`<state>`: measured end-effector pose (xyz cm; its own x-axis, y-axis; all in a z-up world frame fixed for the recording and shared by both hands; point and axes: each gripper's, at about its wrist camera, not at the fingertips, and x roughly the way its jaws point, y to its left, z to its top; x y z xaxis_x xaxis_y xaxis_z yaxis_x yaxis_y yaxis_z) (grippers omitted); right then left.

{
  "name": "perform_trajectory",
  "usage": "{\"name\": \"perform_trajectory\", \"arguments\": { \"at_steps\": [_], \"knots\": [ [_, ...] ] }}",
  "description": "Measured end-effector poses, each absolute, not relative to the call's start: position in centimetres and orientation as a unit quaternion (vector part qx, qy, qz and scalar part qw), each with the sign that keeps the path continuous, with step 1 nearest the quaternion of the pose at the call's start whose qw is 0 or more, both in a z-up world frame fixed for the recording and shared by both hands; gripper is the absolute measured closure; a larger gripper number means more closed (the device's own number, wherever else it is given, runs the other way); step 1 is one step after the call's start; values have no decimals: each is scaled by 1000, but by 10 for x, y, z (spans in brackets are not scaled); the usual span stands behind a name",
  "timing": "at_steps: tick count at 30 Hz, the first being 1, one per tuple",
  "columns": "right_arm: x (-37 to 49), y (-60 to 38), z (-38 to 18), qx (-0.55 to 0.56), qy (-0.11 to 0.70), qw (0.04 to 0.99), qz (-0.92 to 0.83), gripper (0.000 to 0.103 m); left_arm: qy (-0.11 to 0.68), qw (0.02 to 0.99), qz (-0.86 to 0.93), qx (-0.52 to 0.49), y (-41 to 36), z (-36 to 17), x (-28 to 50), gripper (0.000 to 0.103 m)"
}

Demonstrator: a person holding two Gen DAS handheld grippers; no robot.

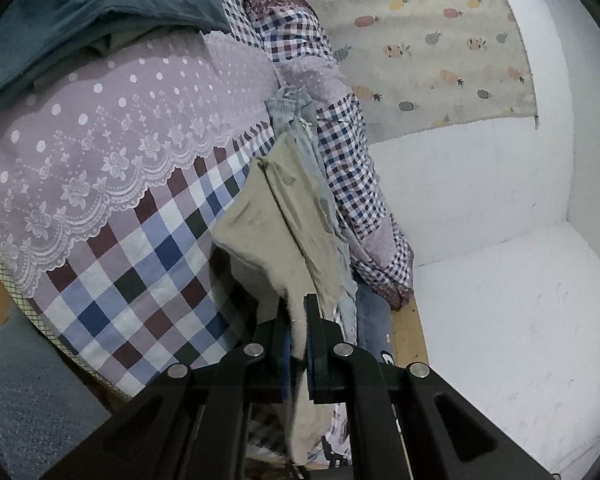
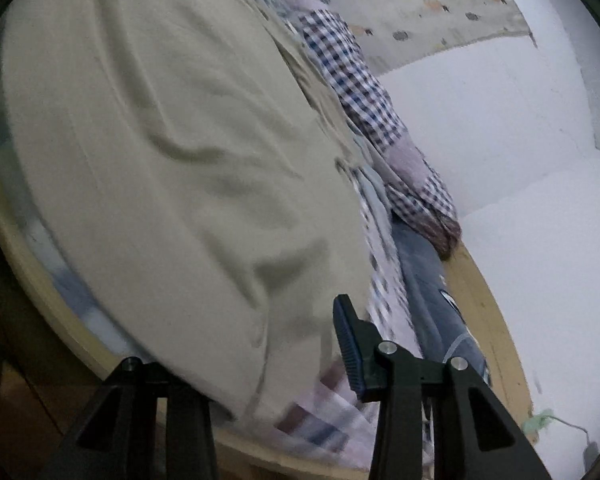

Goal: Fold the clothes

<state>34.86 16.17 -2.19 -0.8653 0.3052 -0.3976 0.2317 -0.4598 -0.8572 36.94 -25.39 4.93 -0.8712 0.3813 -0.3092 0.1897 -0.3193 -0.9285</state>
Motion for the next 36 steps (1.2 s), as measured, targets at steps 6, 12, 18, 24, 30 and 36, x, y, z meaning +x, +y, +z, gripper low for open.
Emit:
{"name": "perform_trajectory", "arguments": {
  "at_steps": [6, 12, 18, 24, 30, 36],
  "knots": [
    [348, 173, -10, -272, -517, 24, 811, 69, -577, 57, 775, -250, -253, 49, 375, 99],
    [356, 183, -6, -289, -522, 13, 802, 97, -573, 54, 778, -250, -251, 52, 377, 99],
    [362, 187, 1, -286, -526, -8, 801, 98, -574, 45, 780, -247, -252, 56, 382, 99],
    [359, 187, -20, -286, -561, 1, 777, 72, -576, 39, 780, -241, -255, 58, 386, 99],
    [356, 188, -23, -277, -564, -4, 778, 74, -574, 37, 780, -248, -255, 58, 386, 99],
    [355, 183, -38, -260, -595, -16, 761, 75, -571, 34, 780, -254, -252, 57, 385, 99]
  ]
}}
